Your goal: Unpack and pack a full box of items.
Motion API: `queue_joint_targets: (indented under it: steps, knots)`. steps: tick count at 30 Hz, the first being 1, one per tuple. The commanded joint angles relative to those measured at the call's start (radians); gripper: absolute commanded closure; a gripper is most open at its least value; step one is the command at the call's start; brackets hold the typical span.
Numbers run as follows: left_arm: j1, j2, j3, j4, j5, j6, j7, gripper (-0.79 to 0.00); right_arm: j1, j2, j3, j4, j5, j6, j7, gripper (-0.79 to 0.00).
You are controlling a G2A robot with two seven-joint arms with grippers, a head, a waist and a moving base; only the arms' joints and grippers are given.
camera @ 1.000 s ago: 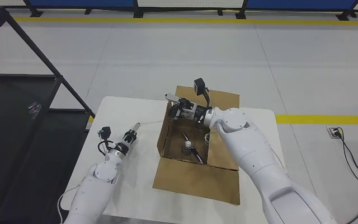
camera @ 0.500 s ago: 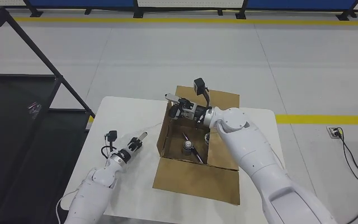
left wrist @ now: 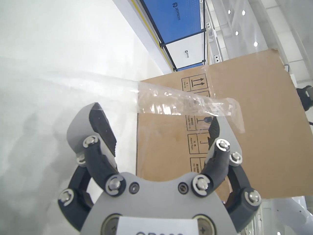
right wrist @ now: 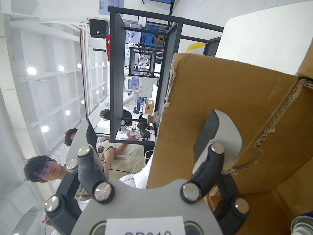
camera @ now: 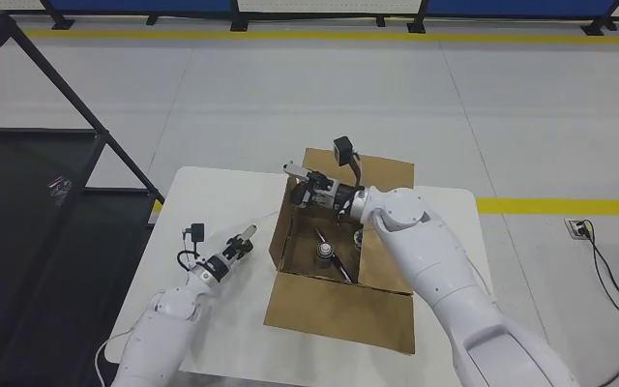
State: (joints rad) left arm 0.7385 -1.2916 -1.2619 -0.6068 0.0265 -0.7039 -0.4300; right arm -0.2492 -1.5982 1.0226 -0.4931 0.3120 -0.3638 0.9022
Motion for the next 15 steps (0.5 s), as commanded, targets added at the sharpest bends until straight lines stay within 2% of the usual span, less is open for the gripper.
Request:
queue_joint_targets:
  steps: [1,7,11,15]
  knots:
    - [0.01,0.008,-0.01,0.001,0.008,-0.019,-0.017,-0.785,-0.004,0.002,0.003,-0.004,-0.003,0.001,-0.001,-0.785]
    - [0.047,0.027,-0.047,-0.024,-0.052,-0.092,-0.095,-0.785,-0.013,0.003,0.005,-0.022,-0.009,0.008,0.001,-0.785]
    - [0.059,0.035,-0.09,-0.05,-0.232,-0.062,-0.213,-0.785,-0.016,0.002,0.004,-0.032,-0.012,0.014,0.003,-0.785]
    - [0.058,0.043,-0.12,-0.058,-0.303,-0.003,-0.241,-0.785,-0.019,0.003,0.006,-0.039,-0.017,0.015,0.0,-0.785]
